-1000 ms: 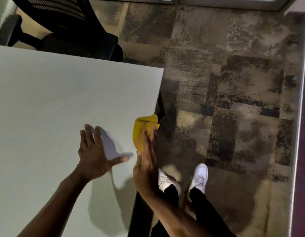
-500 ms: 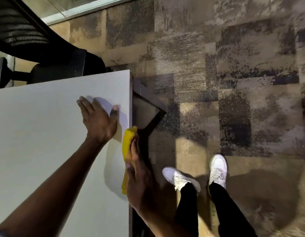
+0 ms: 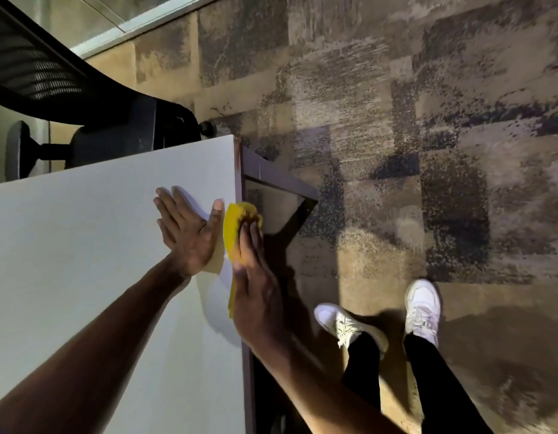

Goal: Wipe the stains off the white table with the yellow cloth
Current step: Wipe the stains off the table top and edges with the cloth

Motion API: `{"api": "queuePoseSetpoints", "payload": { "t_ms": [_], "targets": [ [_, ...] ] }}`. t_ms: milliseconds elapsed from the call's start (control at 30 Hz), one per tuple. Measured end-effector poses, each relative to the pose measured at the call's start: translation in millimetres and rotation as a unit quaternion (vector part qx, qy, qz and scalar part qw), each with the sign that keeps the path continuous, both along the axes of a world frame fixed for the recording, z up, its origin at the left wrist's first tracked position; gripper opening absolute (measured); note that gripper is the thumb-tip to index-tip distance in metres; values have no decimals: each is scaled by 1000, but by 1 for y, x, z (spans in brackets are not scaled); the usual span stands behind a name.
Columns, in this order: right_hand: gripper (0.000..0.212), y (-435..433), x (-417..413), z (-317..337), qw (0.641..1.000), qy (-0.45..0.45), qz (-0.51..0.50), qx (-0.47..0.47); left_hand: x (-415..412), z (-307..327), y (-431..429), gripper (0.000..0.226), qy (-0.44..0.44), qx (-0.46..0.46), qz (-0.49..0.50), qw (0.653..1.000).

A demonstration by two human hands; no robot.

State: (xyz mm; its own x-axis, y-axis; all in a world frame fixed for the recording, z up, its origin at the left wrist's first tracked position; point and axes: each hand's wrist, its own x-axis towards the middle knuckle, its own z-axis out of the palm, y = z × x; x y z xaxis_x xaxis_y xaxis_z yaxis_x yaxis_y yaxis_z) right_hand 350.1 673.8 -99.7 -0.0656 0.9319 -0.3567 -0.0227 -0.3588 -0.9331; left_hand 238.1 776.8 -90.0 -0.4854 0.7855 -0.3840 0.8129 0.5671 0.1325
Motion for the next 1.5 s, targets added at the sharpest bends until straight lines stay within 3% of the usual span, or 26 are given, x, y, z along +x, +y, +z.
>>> {"api": "queuePoseSetpoints", "payload": {
  "t_ms": [133, 400, 567, 667, 967, 1133, 1367, 1500],
  "targets": [
    [55, -2, 1, 0, 1000, -13, 23, 16, -3, -2, 1, 95, 1, -3, -1, 1000],
    [54, 101, 6, -13, 1000, 6, 8, -10, 5, 2, 0, 91, 7, -14, 2, 1000],
    [57, 44, 7, -7, 991, -108, 46, 57, 11, 10, 3, 87, 9, -25, 2, 1000],
    [61, 29, 7, -10, 979, -164, 79, 90, 9, 14, 4, 103, 5, -54, -18, 998],
    [60, 77, 0, -17, 997, -38, -5, 68, 1, 0, -1, 105, 13, -14, -5, 1000],
    [60, 41, 1, -7, 997, -45, 36, 46, -1, 3, -2, 109, 8, -24, -18, 1000],
    [57, 114, 3, -9, 1000, -28, 9, 7, 4, 6, 0, 106, -7, -34, -8, 999],
    [60, 102, 3, -14, 999, -29, 7, 24, 3, 6, -1, 104, -6, -32, -9, 999]
  ]
}}
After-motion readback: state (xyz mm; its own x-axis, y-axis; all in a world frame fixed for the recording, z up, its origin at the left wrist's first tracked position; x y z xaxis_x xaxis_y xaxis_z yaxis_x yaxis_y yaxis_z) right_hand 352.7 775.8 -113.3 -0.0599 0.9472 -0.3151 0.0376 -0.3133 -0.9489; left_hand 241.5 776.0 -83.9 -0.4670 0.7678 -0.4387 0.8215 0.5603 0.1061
